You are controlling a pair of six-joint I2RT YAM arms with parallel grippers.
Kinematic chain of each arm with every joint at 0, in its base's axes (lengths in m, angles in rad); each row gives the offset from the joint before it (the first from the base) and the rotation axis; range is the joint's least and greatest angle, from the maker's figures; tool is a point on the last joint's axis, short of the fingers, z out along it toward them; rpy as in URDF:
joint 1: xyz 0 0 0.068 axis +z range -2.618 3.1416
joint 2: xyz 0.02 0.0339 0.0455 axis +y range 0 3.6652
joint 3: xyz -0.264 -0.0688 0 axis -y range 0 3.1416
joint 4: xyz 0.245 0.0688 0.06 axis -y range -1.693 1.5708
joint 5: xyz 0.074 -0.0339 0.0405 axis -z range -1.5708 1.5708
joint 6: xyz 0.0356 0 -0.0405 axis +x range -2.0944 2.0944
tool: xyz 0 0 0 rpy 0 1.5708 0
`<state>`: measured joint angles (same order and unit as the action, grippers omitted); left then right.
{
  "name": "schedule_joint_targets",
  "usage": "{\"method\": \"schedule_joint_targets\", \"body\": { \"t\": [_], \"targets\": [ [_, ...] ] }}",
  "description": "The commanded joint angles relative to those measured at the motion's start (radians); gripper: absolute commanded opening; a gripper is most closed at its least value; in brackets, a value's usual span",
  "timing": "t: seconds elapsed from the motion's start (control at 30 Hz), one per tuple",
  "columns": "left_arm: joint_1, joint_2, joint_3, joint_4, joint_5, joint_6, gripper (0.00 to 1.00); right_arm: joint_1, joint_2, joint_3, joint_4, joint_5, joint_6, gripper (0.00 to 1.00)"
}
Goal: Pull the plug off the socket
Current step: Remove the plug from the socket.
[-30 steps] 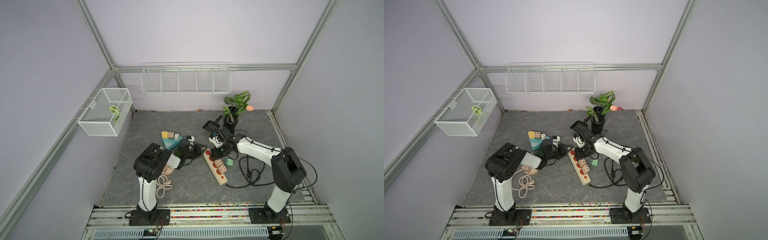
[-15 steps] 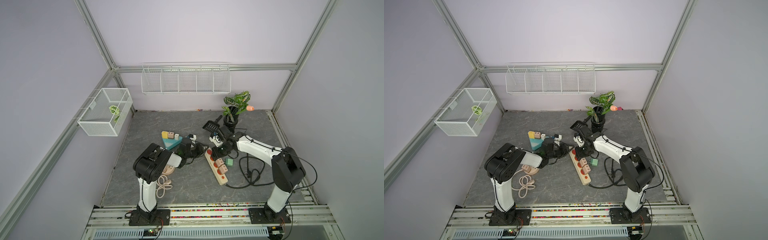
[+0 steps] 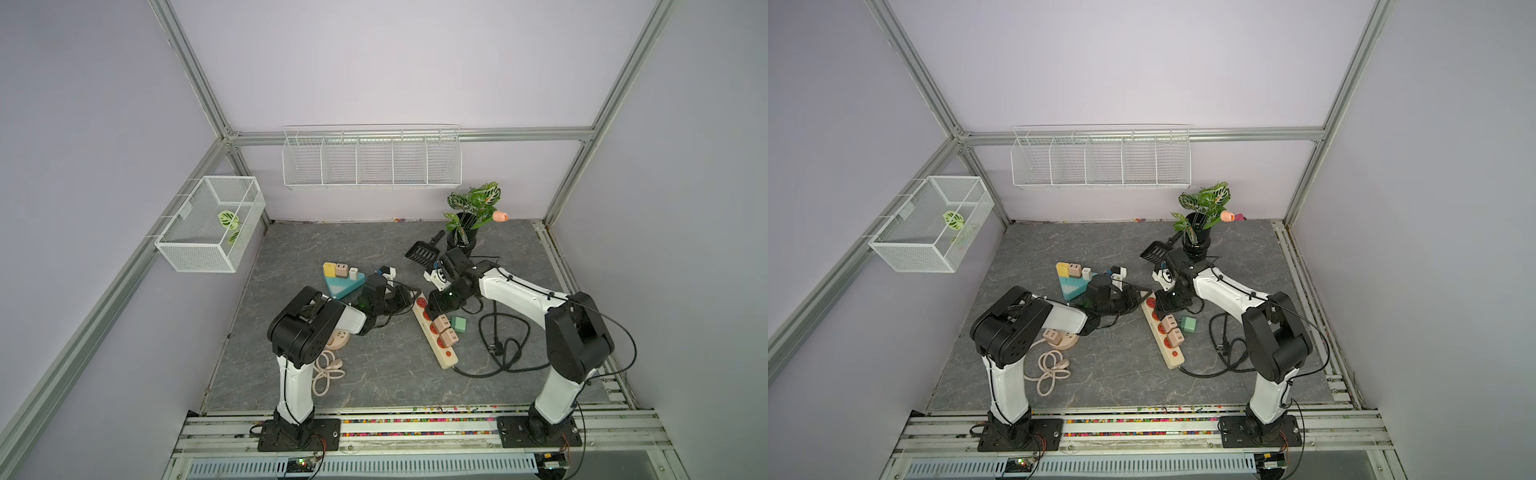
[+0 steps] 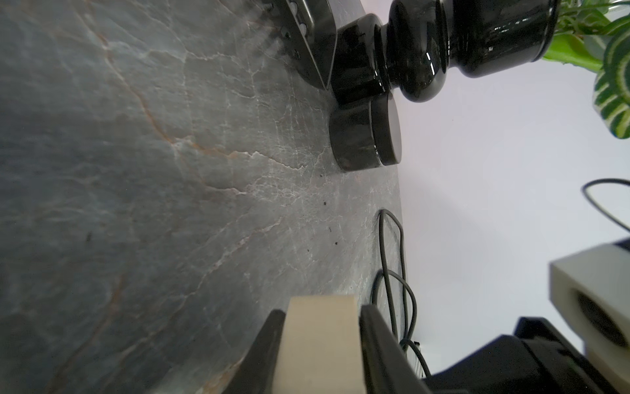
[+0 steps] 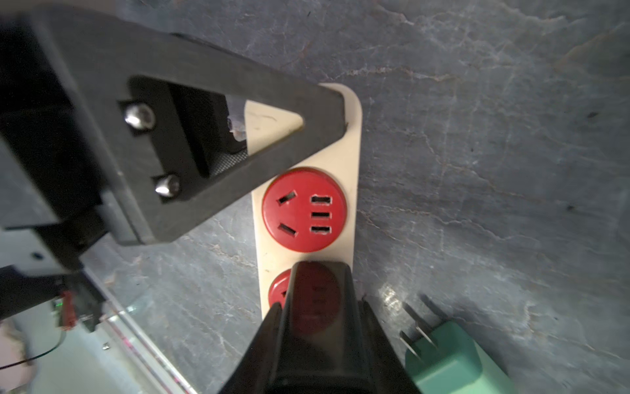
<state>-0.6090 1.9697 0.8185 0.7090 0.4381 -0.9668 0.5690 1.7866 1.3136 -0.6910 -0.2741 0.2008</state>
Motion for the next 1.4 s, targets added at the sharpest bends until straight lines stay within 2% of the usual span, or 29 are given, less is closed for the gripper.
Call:
{"method": "schedule_joint_targets", "body": {
  "t": [0.0,0.2,0.27,0.37,0.43,0.5,0.67,0.73,0.87,0.97,1.17,1.37],
  "targets": [
    [0.006,0.076,-0.051,-0.255,-0.146,0.262,0.00,0.029,-0.073,0.104,-0.070,0.064,-0.033,0.00],
    [0.007,0.100,-0.056,-0.250,-0.150,0.275,0.00,-0.055,-0.090,0.117,-0.070,-0.003,0.005,0.00],
    [0.007,0.105,-0.055,-0.253,-0.152,0.277,0.00,-0.056,-0.094,0.118,-0.071,-0.012,0.012,0.00],
    [0.008,0.111,-0.049,-0.260,-0.151,0.280,0.00,-0.040,-0.096,0.091,-0.017,-0.092,0.014,0.00],
    [0.014,0.112,-0.047,-0.260,-0.149,0.280,0.00,0.025,-0.071,0.106,-0.040,-0.051,-0.015,0.00],
    [0.016,0.116,-0.044,-0.274,-0.150,0.282,0.00,0.042,-0.059,0.118,-0.051,-0.023,-0.017,0.00],
    [0.023,0.117,-0.059,-0.283,-0.152,0.287,0.00,-0.076,-0.092,0.129,-0.053,-0.068,0.018,0.00],
    [0.024,0.118,-0.058,-0.293,-0.158,0.289,0.00,-0.092,-0.099,0.140,-0.072,-0.070,0.012,0.00],
    [0.024,0.125,-0.053,-0.287,-0.155,0.282,0.00,0.001,-0.066,0.159,-0.126,0.043,-0.030,0.00],
    [0.024,0.136,-0.044,-0.290,-0.151,0.282,0.00,0.026,-0.058,0.161,-0.121,0.045,-0.036,0.00],
    [0.024,0.129,-0.046,-0.305,-0.148,0.286,0.00,-0.087,-0.084,0.192,-0.146,-0.009,-0.007,0.00],
    [0.024,0.133,-0.030,-0.307,-0.142,0.285,0.00,0.048,-0.005,0.262,-0.226,0.114,-0.023,0.00]
  ]
}}
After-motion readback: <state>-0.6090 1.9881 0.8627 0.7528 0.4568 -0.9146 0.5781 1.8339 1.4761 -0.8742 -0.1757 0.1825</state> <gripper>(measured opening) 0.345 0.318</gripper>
